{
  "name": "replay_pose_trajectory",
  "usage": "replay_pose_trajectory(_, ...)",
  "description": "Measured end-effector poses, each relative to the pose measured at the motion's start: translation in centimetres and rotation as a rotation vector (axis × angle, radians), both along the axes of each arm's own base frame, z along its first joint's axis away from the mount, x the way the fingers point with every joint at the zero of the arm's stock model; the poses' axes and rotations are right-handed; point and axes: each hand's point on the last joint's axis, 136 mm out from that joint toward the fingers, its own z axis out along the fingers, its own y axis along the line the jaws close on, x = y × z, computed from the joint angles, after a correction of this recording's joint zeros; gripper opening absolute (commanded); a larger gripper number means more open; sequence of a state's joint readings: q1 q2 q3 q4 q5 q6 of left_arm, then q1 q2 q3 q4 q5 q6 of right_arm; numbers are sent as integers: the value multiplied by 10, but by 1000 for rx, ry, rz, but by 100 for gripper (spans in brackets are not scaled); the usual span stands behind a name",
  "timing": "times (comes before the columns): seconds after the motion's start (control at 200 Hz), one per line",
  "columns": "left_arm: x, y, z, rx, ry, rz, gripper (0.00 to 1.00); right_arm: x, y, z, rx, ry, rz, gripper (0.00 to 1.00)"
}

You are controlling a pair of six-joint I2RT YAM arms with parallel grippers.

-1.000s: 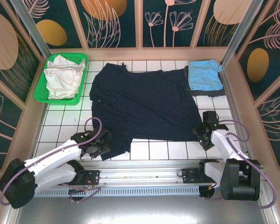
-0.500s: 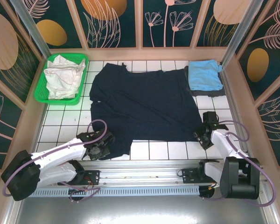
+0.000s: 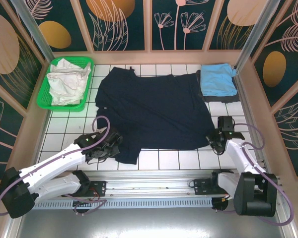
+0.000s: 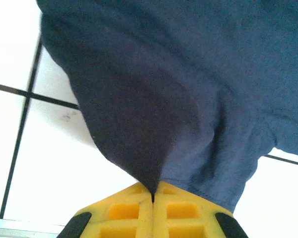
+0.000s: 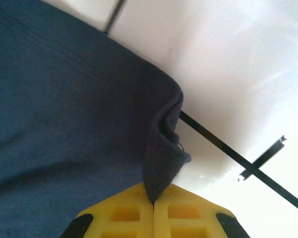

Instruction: Fold and stack the t-shirts

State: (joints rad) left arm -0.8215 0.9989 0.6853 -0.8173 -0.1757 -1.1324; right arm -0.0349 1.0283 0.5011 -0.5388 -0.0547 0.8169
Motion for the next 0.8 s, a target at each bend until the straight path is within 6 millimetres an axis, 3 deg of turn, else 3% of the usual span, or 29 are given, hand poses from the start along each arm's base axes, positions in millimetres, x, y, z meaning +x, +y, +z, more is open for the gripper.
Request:
replay_pose_trajectory(0.225,21,15,33,69,-99,35,0,35,2,47,1,-125,31,0)
replay_pose_trajectory(0.4,35,30,56,129,-154,77,0,61,20,76,42,-199,131,0)
replay_pose_trajectory(0.51,29,44,70,130,-193,99,0,56,45,75,69,-195,204,0)
replay_pose_trajectory(0.646,13,61,80,118,-207,125,0,33,77,69,108,-173,283,0)
replay_pose_trajectory(0.801,-2,75,82,117,-195,148,0,3,82,61,137,-151,272,0)
